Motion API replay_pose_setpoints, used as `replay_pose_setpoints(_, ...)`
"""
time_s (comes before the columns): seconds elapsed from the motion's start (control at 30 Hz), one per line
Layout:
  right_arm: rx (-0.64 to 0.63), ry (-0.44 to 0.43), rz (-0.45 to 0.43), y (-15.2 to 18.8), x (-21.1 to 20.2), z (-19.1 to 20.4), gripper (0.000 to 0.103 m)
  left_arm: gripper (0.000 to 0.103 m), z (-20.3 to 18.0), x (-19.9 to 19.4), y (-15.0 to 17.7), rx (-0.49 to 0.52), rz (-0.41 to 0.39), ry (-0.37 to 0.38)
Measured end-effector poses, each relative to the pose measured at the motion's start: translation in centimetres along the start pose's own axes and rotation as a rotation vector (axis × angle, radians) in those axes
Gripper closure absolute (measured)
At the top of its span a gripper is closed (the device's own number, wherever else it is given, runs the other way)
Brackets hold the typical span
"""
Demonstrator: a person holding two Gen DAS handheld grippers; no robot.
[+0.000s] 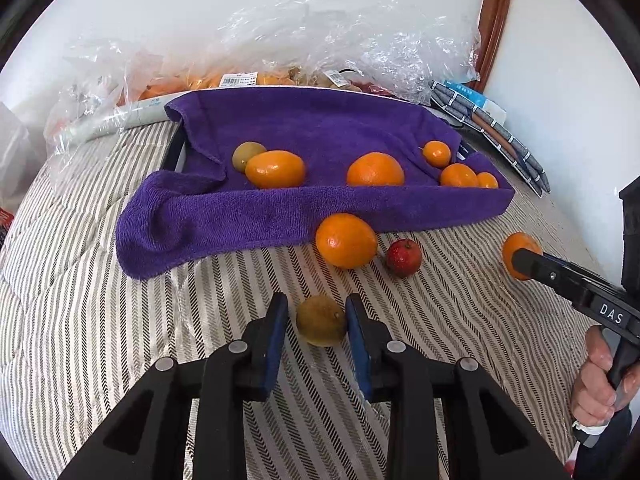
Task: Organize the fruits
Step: 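Grasp a small green fruit with the left tool while the right tool holds the orange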
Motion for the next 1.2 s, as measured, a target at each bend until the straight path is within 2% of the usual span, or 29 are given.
replay_pose_setpoints(0.2,0.007,0.007,-0.012,0.0,-0.2,-0.2,0.061,0.079,0.4,-0.1,0.1,-0.038,0.001,0.042)
replay_pose_setpoints(0.5,0.009,0.006,-0.023,-0.1,-0.4,-0.1,0.061,0.079,0.5,-0.2,0.1,-0.039,-0.008,0.018)
replay_pose_setpoints(0.87,-0.012,-0.003,-0.054,-0.2,-1.0,0.3,0.061,0.079,2.0,-2.5,-1.0,-0.126,-0.142,0.029)
replay_pose_setpoints(1.2,-0.034,0.026,-0.032,-0.1,-1.2,0.3,0.061,0.079,3.7,-3.1,-1.9,-0.202,-0.183,0.022)
Point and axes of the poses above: each gripper's, at about its wrist camera, not at the fingertips, and x roughly the way its jaws point, z to its left, y to its underside, the point moved 9 cm from there along x, roughly the way its jaws point, and after that the axes turned 9 degrees about -y, right-handed, at the moved point
